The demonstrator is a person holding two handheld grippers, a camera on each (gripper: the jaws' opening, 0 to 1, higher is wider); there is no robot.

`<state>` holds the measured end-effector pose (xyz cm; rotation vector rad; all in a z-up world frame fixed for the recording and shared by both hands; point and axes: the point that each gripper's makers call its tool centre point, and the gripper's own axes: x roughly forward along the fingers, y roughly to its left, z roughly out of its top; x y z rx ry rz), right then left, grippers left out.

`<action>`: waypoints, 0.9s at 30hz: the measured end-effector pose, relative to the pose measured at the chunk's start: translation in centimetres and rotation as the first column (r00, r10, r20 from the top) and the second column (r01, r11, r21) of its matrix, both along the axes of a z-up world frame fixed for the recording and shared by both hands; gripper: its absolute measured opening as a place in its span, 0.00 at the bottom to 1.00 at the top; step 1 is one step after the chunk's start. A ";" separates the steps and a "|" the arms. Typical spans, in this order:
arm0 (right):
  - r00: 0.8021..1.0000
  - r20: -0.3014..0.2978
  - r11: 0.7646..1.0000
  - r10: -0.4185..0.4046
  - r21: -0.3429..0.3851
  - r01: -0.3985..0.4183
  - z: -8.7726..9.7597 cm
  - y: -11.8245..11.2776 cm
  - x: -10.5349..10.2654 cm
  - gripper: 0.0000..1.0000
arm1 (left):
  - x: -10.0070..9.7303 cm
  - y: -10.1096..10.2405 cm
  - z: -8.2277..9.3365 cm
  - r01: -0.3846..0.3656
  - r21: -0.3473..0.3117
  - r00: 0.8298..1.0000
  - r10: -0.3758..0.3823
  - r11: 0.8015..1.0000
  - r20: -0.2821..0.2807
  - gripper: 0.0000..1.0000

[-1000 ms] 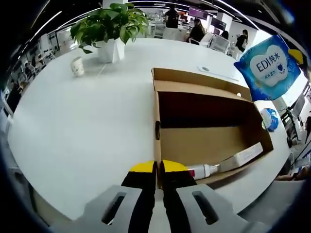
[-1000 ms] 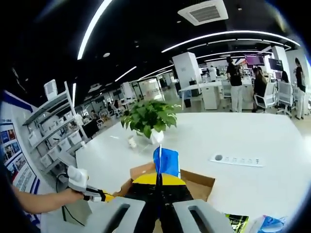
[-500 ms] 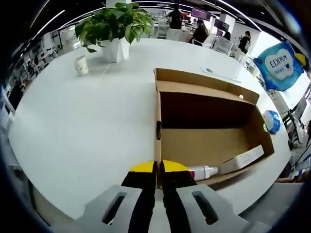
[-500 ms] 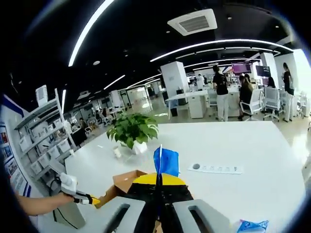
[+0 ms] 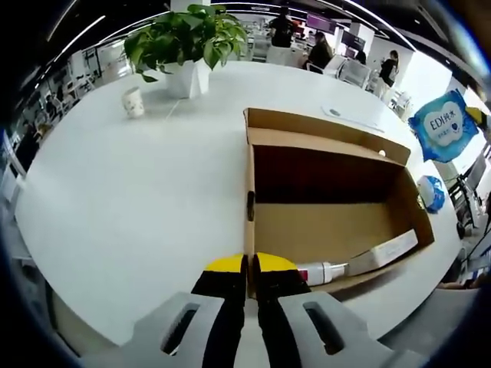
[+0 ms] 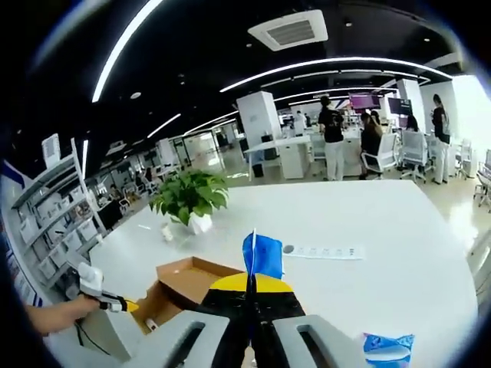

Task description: Operate the shoe box by opening the lid, removing the specified soft item, and placing it in the target area until the item is outside and the box remains undamaged.

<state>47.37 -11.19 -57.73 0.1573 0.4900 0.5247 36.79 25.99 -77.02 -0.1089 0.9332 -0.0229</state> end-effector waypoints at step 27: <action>0.985 -0.166 0.997 -0.056 -0.061 0.046 -10.1 1.7 -1.4 0.00 | 0.1 0.0 0.0 0.008 -0.005 1.000 -0.008 1.000 0.007 0.01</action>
